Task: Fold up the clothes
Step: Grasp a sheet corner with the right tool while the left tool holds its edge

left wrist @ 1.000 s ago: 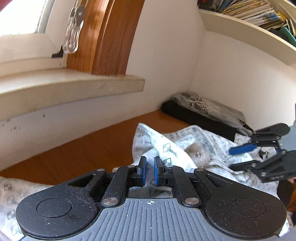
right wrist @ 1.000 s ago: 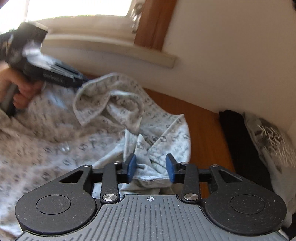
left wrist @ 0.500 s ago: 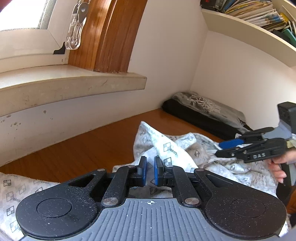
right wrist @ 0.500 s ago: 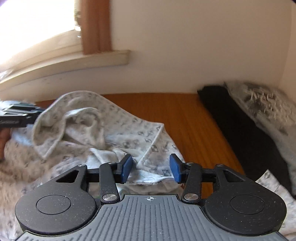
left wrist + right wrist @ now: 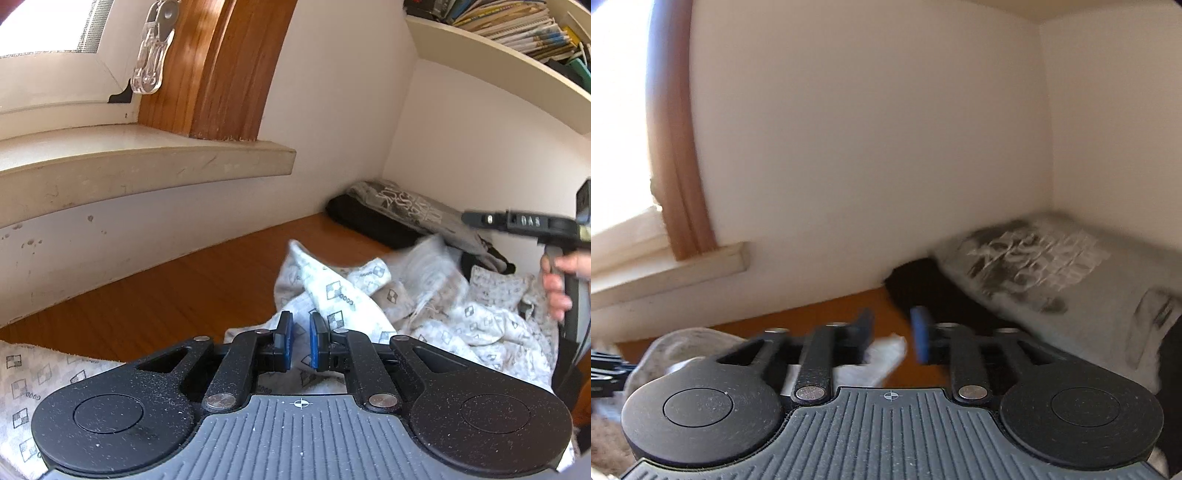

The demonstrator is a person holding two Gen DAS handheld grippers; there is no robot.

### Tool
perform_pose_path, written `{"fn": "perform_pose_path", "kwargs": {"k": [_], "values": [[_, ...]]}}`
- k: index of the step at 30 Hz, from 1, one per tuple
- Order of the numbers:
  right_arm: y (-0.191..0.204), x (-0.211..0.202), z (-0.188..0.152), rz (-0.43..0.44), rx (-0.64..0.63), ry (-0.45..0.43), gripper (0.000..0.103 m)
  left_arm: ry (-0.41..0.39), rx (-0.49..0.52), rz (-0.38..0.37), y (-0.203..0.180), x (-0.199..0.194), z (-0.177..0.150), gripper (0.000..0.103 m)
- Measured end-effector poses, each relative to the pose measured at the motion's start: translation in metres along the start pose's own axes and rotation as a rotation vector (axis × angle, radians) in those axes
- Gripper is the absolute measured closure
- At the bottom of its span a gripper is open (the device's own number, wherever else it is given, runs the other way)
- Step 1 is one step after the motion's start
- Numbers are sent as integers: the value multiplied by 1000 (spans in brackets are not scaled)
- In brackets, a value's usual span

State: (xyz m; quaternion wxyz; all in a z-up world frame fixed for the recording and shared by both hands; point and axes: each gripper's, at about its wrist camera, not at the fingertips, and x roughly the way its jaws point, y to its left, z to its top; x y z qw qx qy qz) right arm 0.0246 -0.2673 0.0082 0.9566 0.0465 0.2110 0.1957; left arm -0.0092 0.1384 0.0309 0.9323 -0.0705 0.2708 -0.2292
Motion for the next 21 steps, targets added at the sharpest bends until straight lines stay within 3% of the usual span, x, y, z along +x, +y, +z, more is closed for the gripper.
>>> {"fn": "perform_pose_path", "kwargs": {"k": [4, 6, 8, 11, 13, 21], "values": [[-6, 6, -19, 49, -27, 113, 64, -3, -6, -1, 2, -3, 1, 87], [-7, 13, -27, 85, -26, 173, 61, 14, 7, -6, 1, -6, 5, 80], [-5, 16, -31, 150, -29, 213, 59, 35, 19, -19, 3, -10, 8, 63], [-1, 18, -33, 242, -35, 258, 53, 70, 38, -47, 7, -18, 13, 59], [3, 18, -32, 281, -57, 266, 52, 95, 52, -66, 9, -22, 16, 49], [2, 38, -26, 330, -37, 337, 45, 201, 133, -109, 5, -17, 25, 44]]}}
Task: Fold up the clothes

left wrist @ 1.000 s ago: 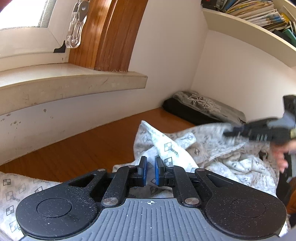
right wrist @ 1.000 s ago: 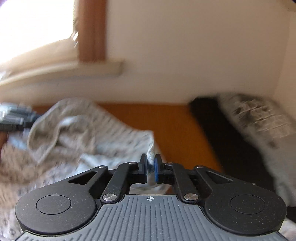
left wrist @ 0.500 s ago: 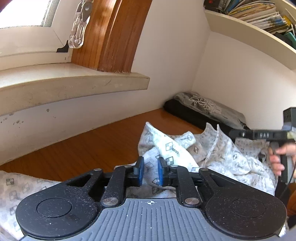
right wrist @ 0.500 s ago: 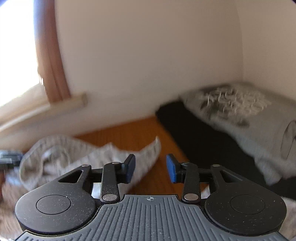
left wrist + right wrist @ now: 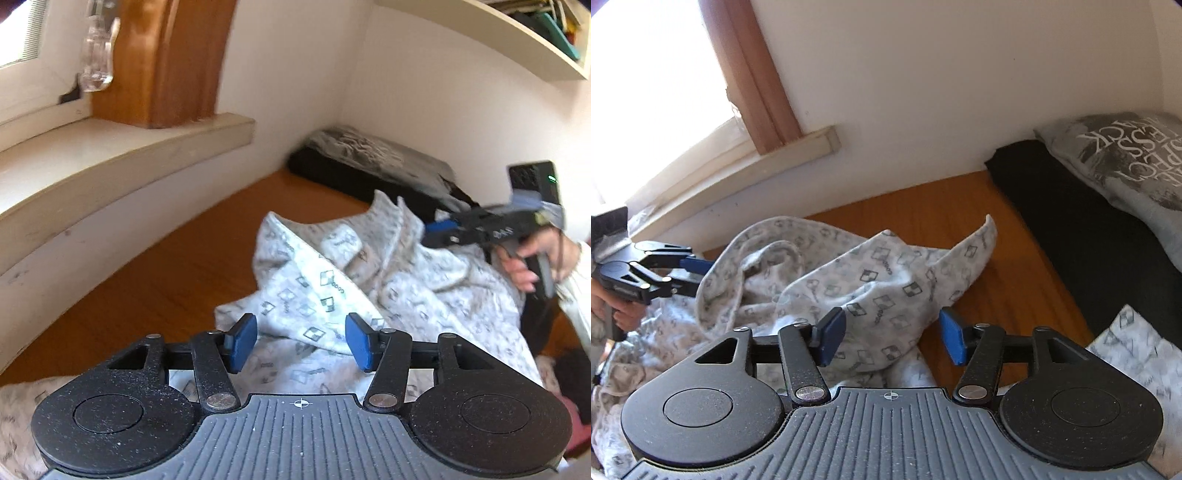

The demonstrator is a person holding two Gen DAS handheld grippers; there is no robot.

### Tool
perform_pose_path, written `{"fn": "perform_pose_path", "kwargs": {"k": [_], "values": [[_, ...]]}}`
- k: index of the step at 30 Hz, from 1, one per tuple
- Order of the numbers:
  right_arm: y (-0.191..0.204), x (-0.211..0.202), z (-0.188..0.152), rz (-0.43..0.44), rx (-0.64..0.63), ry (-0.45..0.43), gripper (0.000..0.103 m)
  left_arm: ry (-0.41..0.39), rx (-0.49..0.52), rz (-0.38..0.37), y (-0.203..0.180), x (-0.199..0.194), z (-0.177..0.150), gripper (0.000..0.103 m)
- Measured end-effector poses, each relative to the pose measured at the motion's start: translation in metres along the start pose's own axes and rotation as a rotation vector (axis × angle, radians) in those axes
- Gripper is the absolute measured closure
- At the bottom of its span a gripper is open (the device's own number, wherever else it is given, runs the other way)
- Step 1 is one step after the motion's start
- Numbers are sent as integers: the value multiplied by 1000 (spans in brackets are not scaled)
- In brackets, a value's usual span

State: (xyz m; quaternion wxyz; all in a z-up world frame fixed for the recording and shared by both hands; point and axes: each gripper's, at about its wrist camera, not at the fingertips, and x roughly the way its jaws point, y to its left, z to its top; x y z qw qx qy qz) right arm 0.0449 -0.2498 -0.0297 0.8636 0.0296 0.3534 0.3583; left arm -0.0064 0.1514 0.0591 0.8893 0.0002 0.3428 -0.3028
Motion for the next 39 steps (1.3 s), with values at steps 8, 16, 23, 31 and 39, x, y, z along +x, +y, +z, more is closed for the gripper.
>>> {"fn": "perform_pose_path", "kwargs": {"k": [8, 16, 23, 31, 39], "values": [[-8, 21, 9, -18, 3, 53, 44, 19, 62, 73, -3, -16, -7, 39], [-10, 23, 11, 6, 8, 27, 47, 85, 244, 172, -35, 21, 9, 38], [10, 3, 9, 33, -71, -103, 80, 58, 122, 315, -18, 55, 49, 38], [4, 18, 13, 21, -27, 11, 51, 104, 84, 202, -2, 81, 49, 38], [28, 6, 17, -20, -72, -52, 93, -5, 89, 214, -10, 67, 61, 94]]}}
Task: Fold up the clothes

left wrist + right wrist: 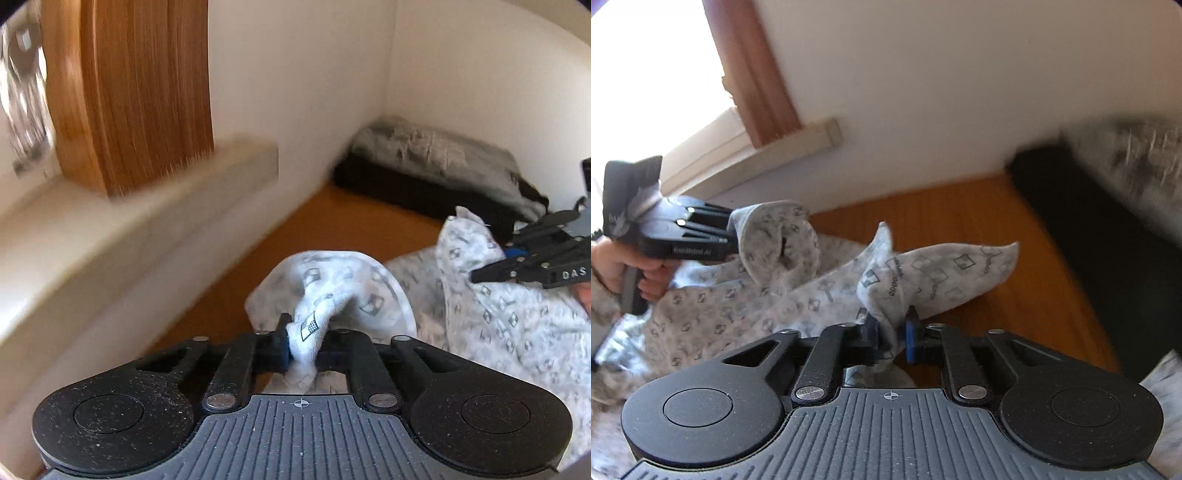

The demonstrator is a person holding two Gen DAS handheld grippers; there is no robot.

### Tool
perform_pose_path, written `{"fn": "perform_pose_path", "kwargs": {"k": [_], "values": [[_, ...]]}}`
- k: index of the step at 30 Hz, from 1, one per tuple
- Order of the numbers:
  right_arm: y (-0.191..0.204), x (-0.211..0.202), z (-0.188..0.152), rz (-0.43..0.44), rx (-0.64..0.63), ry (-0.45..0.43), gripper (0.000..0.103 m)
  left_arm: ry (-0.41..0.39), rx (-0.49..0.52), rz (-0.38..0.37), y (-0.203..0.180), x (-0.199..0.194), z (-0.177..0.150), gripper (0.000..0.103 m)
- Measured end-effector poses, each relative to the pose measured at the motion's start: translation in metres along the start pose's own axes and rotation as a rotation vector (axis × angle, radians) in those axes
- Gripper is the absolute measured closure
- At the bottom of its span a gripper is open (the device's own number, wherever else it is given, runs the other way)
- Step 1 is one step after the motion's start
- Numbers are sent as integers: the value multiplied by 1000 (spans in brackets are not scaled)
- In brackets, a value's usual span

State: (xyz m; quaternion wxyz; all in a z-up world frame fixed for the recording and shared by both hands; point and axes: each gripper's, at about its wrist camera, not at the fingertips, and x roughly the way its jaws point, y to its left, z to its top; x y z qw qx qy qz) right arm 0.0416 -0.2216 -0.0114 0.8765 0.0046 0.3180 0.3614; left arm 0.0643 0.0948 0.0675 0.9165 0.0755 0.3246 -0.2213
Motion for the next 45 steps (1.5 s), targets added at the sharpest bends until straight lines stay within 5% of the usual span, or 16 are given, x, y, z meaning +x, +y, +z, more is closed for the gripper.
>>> {"fn": "perform_pose_path", "kwargs": {"k": [10, 18, 25, 31, 37, 45], "values": [[115, -163, 55, -95, -248, -378, 96, -456, 49, 173, -28, -172, 41, 95], [234, -265, 102, -140, -400, -546, 96, -675, 75, 247, -52, -324, 88, 96], [337, -360, 131, -158, -555, -710, 96, -916, 96, 348, -82, -462, 97, 96], [395, -416, 154, -159, -641, -829, 97, -1046, 113, 454, -84, -551, 107, 96], [381, -397, 189, -174, -631, -830, 97, -1047, 109, 520, -76, -553, 145, 96], [285, -364, 197, -215, -549, -757, 96, -941, 222, 515, -94, -431, 205, 96]]}}
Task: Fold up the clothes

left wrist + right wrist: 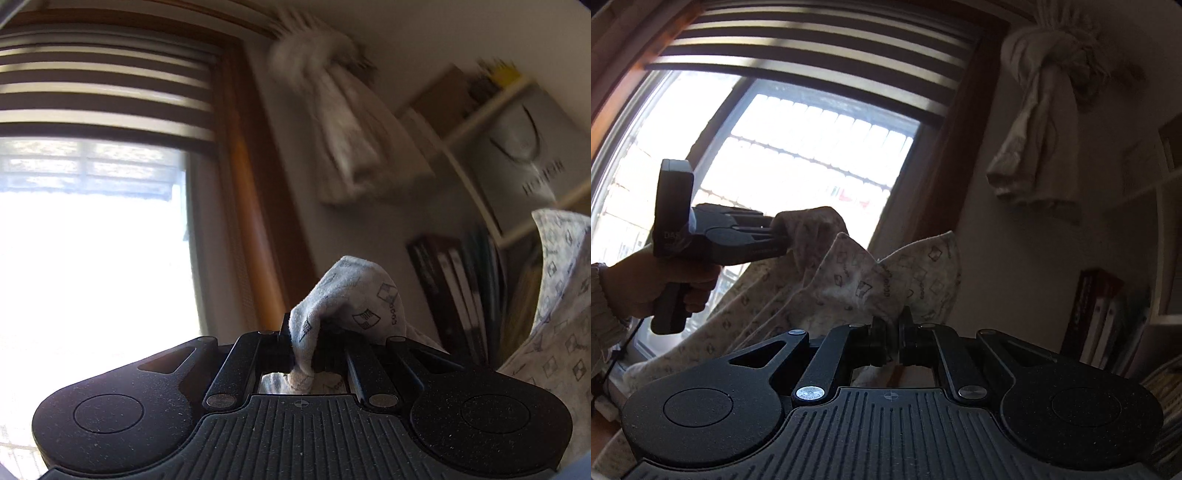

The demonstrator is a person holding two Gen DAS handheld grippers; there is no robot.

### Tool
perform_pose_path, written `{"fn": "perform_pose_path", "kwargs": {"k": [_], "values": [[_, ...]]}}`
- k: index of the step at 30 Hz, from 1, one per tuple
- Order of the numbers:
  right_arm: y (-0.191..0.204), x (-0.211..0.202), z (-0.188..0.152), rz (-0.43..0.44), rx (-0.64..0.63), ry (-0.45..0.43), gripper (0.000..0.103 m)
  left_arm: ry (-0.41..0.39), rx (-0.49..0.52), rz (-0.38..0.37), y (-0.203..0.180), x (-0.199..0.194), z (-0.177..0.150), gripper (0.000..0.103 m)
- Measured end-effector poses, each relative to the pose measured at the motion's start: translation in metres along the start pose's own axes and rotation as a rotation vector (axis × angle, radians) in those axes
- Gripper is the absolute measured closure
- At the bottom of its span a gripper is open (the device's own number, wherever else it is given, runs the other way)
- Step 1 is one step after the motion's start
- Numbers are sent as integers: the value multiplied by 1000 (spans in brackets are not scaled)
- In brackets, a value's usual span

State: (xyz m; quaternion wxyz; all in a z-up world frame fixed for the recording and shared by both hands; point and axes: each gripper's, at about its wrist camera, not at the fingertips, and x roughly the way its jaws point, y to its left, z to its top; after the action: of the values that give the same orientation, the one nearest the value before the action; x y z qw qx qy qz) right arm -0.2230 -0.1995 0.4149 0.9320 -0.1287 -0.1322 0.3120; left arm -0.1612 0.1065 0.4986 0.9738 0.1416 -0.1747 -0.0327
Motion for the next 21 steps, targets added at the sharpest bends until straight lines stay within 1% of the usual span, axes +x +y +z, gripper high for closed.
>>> {"fn": "perform_pose_path", "kwargs": {"k": [2, 4, 6, 8, 10, 13, 14, 15, 16, 17, 18, 19, 20, 21], "values": [[-23, 4, -39, -18, 16, 61, 96, 46, 39, -58, -40, 33, -30, 96], [-47, 8, -85, -36, 47, 139, 96, 99, 59, -132, -79, 62, -69, 96], [-71, 14, -139, -51, 86, 235, 96, 169, 80, -219, -125, 90, -117, 96], [-92, 23, -201, -69, 121, 342, 96, 246, 103, -304, -175, 116, -169, 96], [-110, 32, -266, -78, 172, 447, 96, 333, 130, -399, -226, 136, -226, 96], [-130, 47, -360, -102, 244, 604, 96, 486, 135, -509, -290, 156, -307, 96], [-134, 51, -391, -111, 269, 657, 95, 545, 133, -540, -307, 160, -331, 95], [-138, 54, -418, -126, 285, 706, 94, 603, 132, -568, -322, 164, -353, 91], [-141, 57, -443, -150, 285, 756, 89, 656, 138, -586, -332, 167, -371, 89], [-145, 58, -463, -175, 281, 790, 82, 702, 146, -601, -340, 169, -387, 83], [-148, 59, -481, -201, 277, 822, 77, 721, 163, -605, -341, 167, -397, 75], [-152, 58, -493, -224, 276, 834, 65, 739, 180, -609, -343, 165, -407, 69], [-156, 57, -504, -247, 276, 843, 56, 754, 194, -610, -343, 163, -415, 58], [-159, 55, -510, -268, 275, 836, 53, 757, 194, -600, -338, 160, -416, 53]]}}
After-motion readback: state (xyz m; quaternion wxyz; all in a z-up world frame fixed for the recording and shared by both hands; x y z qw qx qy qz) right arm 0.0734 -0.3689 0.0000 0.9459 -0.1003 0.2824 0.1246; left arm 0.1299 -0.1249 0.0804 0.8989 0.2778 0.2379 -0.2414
